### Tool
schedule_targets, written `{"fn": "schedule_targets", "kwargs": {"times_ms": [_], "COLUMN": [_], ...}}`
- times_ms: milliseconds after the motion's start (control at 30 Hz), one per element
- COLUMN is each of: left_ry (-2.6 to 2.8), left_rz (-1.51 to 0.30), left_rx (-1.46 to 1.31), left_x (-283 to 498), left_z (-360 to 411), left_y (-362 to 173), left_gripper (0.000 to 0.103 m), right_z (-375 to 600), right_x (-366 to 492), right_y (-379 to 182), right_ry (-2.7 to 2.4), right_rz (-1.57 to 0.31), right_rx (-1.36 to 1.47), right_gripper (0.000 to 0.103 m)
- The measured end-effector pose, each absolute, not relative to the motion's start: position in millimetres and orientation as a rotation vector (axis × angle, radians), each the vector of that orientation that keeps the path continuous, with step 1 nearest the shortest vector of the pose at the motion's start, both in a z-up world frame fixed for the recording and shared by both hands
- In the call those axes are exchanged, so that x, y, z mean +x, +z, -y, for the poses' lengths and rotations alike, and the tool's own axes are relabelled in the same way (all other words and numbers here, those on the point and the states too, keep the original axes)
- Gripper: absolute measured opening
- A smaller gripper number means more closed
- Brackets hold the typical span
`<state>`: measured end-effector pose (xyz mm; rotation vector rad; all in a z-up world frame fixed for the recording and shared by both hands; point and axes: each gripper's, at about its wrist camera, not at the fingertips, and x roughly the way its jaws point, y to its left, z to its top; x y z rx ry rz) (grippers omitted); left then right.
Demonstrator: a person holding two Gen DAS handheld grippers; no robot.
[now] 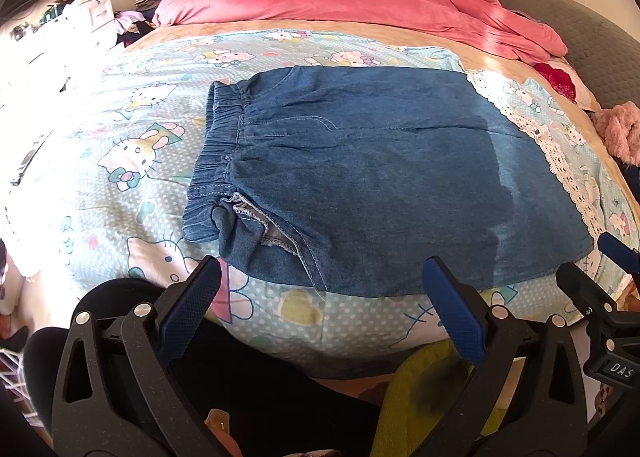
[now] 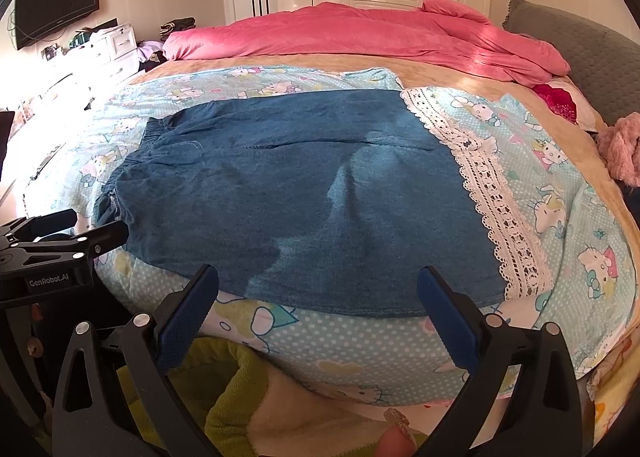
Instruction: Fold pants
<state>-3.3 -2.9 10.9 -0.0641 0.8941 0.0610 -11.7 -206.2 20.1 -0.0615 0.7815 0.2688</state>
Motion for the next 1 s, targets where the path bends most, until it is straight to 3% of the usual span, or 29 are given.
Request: {"fn": "schedule_targets", "kwargs": {"times_ms": [433, 1000], "left_ry": [0.092, 0.174], "left_rz": [-0.898, -0.935], "left_rx": [-0.102, -0.156], "left_x": [26.5, 104.6], "left_z": [-19.8, -93.4], "left_y": [16.6, 14.2], "left_gripper": [0.095, 0.095], "right_z": [189.5, 137.0], "right_x": [28.0, 156.3], "right_y": [20.9, 24.4], "right_ry": [0.328, 0.436], "right_rz": [-0.821, -0.869], "right_rx": [-0.055, -0.102], "right_gripper": [0.099, 0.099]}}
